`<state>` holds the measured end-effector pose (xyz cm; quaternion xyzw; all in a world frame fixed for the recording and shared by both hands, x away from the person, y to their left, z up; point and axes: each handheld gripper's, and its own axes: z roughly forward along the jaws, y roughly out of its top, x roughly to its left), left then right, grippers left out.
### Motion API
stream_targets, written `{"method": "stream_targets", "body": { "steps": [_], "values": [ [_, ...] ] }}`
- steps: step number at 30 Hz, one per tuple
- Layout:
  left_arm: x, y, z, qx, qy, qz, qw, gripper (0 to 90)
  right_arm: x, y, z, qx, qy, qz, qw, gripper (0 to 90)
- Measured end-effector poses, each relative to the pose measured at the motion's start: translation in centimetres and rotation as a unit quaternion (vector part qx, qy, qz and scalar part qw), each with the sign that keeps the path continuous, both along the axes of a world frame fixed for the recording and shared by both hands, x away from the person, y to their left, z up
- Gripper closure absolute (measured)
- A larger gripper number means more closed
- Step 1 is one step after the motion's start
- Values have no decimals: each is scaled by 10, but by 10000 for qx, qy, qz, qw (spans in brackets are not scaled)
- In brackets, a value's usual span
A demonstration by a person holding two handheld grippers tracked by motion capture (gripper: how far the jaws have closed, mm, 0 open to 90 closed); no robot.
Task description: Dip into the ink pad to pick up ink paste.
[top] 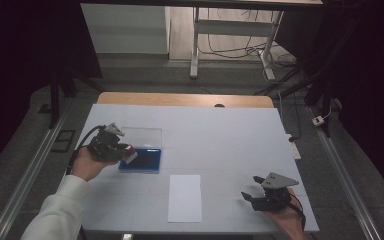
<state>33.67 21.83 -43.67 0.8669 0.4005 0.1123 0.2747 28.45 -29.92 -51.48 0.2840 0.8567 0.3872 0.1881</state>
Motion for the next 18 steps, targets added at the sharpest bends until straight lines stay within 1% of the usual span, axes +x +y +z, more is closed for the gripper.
{"method": "stream_targets", "body": {
  "steps": [10,16,18],
  "values": [
    [5,-3,-3,63,36,17,10000,704,0,0,-1,-29,22,-21,10000,269],
    [10,-6,-8,213,111,40,9997,704,0,1,-1,-46,29,-15,10000,270],
    [12,-7,-10,227,129,45,9996,704,0,1,-1,-43,31,-23,10000,270]
  ]
}}
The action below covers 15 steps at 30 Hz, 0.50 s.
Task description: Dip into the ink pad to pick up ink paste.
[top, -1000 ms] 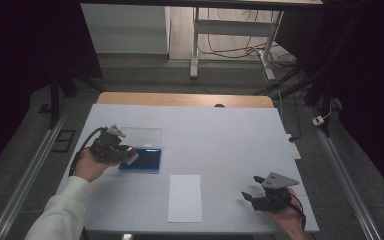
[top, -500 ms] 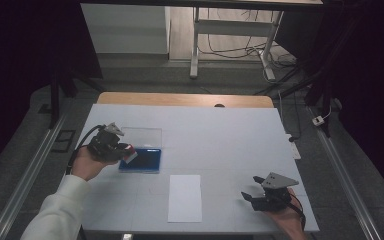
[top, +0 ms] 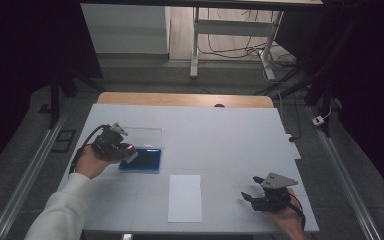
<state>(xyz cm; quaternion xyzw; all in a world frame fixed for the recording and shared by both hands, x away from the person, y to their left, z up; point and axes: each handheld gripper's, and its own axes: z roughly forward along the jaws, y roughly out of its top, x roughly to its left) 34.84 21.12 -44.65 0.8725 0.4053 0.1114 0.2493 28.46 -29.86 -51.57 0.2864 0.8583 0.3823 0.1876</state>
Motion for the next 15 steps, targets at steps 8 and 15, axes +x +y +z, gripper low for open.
{"method": "stream_targets", "body": {
  "steps": [8,15],
  "values": [
    [4,-7,-6,26,34,-54,10000,704,0,0,-1,-14,7,10,10000,271],
    [10,-16,-13,32,121,-101,9999,704,0,0,-1,-40,-6,-13,10000,273]
  ]
}}
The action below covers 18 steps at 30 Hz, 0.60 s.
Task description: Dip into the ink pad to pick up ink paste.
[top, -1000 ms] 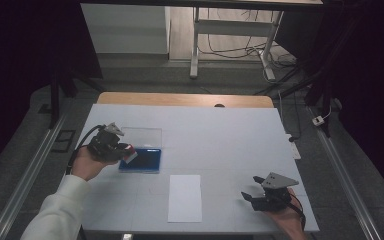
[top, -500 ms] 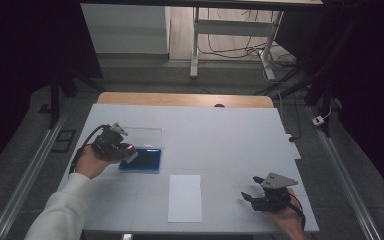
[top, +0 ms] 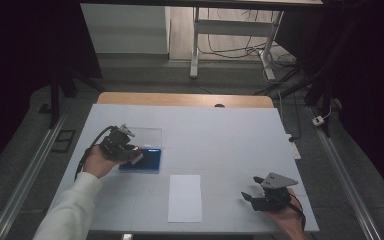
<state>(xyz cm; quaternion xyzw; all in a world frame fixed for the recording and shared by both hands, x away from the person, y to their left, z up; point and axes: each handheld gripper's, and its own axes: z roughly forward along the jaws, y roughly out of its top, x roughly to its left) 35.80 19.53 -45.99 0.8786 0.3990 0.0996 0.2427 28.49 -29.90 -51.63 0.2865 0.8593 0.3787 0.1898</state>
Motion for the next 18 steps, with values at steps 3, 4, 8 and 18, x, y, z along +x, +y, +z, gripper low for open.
{"method": "stream_targets", "body": {
  "steps": [3,4,8,18],
  "values": [
    [2,-3,-3,17,27,-11,10000,704,0,0,0,-12,-13,5,10000,273],
    [2,-4,-3,22,35,-10,10000,704,0,0,0,-4,-5,7,10000,273],
    [4,-5,-5,9,56,10,10000,703,0,-1,0,-4,8,5,10000,273],
    [6,-7,-10,57,111,17,9999,703,0,0,0,-43,5,-3,10000,273]
  ]
}}
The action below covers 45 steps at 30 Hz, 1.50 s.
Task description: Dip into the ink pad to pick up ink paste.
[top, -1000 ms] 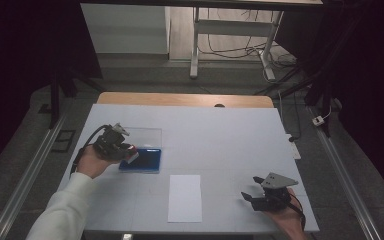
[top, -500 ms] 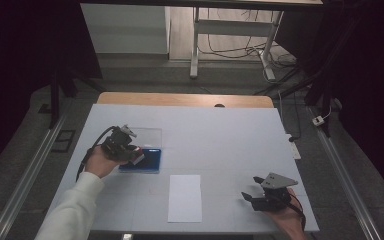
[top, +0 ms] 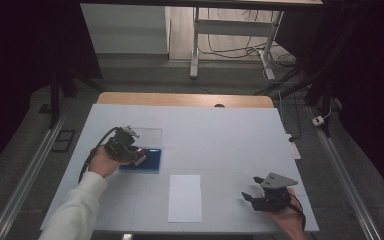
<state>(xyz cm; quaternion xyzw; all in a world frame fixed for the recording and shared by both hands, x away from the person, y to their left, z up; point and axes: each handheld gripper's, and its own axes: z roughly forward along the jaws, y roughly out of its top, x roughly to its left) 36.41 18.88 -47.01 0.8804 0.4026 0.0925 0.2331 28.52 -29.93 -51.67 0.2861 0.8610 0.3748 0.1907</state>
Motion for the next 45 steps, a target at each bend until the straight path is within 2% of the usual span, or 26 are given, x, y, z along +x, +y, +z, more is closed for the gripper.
{"method": "stream_targets", "body": {
  "steps": [35,45],
  "values": [
    [2,-2,-6,116,103,-1,9999,705,0,0,0,-42,14,13,10000,275],
    [2,-4,-7,220,96,-47,9997,706,0,1,0,-52,20,16,10000,275]
  ]
}}
